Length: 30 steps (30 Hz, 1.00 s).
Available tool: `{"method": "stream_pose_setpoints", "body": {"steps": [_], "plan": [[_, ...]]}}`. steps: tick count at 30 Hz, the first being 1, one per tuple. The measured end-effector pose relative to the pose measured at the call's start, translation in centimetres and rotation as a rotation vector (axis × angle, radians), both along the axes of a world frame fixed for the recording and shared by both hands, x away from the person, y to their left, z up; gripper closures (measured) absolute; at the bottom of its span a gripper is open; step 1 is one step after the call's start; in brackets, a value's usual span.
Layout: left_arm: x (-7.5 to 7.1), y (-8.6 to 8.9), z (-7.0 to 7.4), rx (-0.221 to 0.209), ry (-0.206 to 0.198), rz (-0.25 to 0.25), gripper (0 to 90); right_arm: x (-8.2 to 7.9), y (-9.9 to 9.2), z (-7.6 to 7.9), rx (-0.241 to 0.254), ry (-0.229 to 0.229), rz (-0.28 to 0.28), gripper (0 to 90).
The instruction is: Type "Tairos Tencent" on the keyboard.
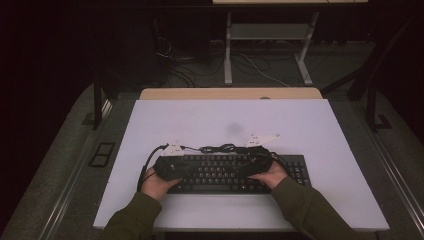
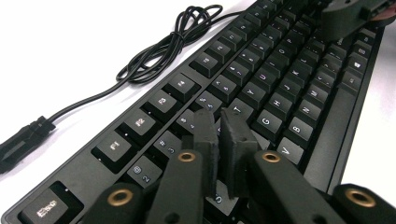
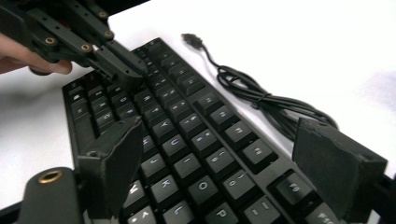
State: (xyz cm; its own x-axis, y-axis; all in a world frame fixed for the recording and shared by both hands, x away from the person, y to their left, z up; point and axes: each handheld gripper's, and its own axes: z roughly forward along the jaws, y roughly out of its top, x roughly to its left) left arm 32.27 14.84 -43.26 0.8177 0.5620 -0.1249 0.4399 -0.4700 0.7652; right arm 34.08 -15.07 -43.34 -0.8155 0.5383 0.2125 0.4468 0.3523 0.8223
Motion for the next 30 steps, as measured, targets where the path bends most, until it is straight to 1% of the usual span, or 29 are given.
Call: {"method": "stream_pose_setpoints", "body": {"steps": [2,7,10,13,14,16,21,25,30], "plan": [[-0.1,0.0,0.0,-0.011,0.003,0.013,79.8,-0.1,0.1,0.0,-0.002,0.002,0.011,16.0],[-0.3,0.1,0.4,-0.024,-0.004,0.012,71.2,-0.5,0.3,0.3,-0.004,0.012,0.039,16.4],[-0.5,0.1,0.5,-0.027,-0.006,0.016,66.1,-0.7,0.4,0.4,-0.005,0.026,0.055,24.5],[-0.6,0.1,0.5,-0.036,-0.007,0.029,59.8,-0.9,0.5,0.5,-0.011,0.037,0.074,35.2],[-0.6,0.1,0.5,-0.037,-0.007,0.033,57.9,-0.9,0.6,0.5,-0.02,0.036,0.077,39.2],[-0.6,0.1,0.6,-0.036,-0.009,0.036,54.9,-1.0,0.7,0.4,-0.022,0.044,0.088,44.8],[-0.7,0.2,0.6,-0.035,-0.01,0.044,49.2,-1.2,0.9,0.4,-0.034,0.052,0.1,55.3],[-0.7,0.2,0.6,-0.042,-0.012,0.061,45.2,-1.4,1.3,0.3,-0.053,0.055,0.114,63.9],[-0.7,0.3,0.5,-0.04,-0.013,0.069,42.1,-1.8,1.8,0.0,-0.073,0.059,0.134,75.3]]}}
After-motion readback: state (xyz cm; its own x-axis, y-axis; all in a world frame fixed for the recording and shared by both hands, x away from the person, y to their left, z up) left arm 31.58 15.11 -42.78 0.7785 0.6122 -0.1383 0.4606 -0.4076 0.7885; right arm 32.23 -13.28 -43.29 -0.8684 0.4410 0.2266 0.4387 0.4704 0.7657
